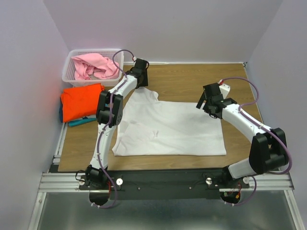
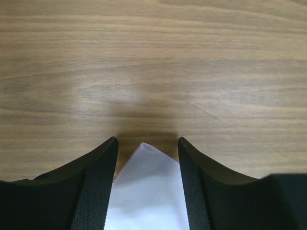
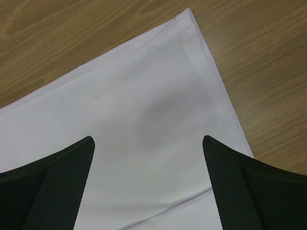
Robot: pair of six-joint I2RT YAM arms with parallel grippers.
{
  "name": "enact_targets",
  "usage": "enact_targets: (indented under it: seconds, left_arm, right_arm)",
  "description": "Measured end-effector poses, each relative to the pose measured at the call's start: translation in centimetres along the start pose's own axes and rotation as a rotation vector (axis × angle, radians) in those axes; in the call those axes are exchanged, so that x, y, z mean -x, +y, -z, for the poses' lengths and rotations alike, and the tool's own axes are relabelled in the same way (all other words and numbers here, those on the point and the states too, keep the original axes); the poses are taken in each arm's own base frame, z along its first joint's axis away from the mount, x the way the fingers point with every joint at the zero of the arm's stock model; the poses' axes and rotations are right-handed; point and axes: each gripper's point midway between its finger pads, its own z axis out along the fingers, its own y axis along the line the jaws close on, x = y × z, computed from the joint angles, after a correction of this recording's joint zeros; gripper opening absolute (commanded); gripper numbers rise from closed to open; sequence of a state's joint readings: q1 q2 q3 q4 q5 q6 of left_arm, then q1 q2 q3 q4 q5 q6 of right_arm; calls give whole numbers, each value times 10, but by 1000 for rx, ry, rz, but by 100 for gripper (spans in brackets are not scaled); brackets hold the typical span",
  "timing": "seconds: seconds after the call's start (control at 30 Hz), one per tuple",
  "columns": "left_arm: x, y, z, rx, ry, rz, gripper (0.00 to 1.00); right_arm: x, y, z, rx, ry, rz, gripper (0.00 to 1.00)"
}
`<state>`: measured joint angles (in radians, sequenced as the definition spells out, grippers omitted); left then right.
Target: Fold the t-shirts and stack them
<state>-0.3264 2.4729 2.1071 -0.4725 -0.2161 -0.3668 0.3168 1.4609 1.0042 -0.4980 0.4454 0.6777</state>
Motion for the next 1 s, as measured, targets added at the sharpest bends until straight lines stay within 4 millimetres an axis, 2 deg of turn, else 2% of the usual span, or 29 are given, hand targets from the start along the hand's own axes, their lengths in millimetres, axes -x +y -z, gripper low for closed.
enact_targets:
  seconds: [0.07,0.13,0.3,0.33,0.37,0.4,0.5,0.53,0.8,0.93,1.0]
  left_arm:
    - [-1,-2,0,-9,3,1,55]
    - [-1,-2,0,-12,5,4,47]
    - [-2,-3,-1,-17,6,12,39]
    - [-2,-4,-1,-18,5,14,31]
    - [-2,-3,-1,-17,4,18,27]
    - [-2,-3,-1,-17,3,22,16]
    - [-1,-2,-2,-18,3,23,7]
    - [-1,-2,-2,-20,3,25,0]
    - [-3,-3,1,-32,5,23,0]
    - [-12,-1,11,-44,26,19,0]
    - [-15,-1,17,-54,28,18,0]
  right_arm:
    - [0,-1,-1,1,0,-1,100]
    - [-1,-1,-1,2,2,1,100]
    - [-2,-1,-2,6,9,2,100]
    - [-2,-1,-2,6,9,2,100]
    - [-2,-1,-2,7,9,2,100]
    - [-2,-1,-2,7,9,2,100]
    - [-2,-2,-3,6,10,1,100]
    - [-2,-2,-3,5,10,0,100]
    - [2,-13,-18,-41,26,-22,100]
    - [22,-17,-36,-78,19,-62,100]
    - [38,-19,-49,-102,9,-89,100]
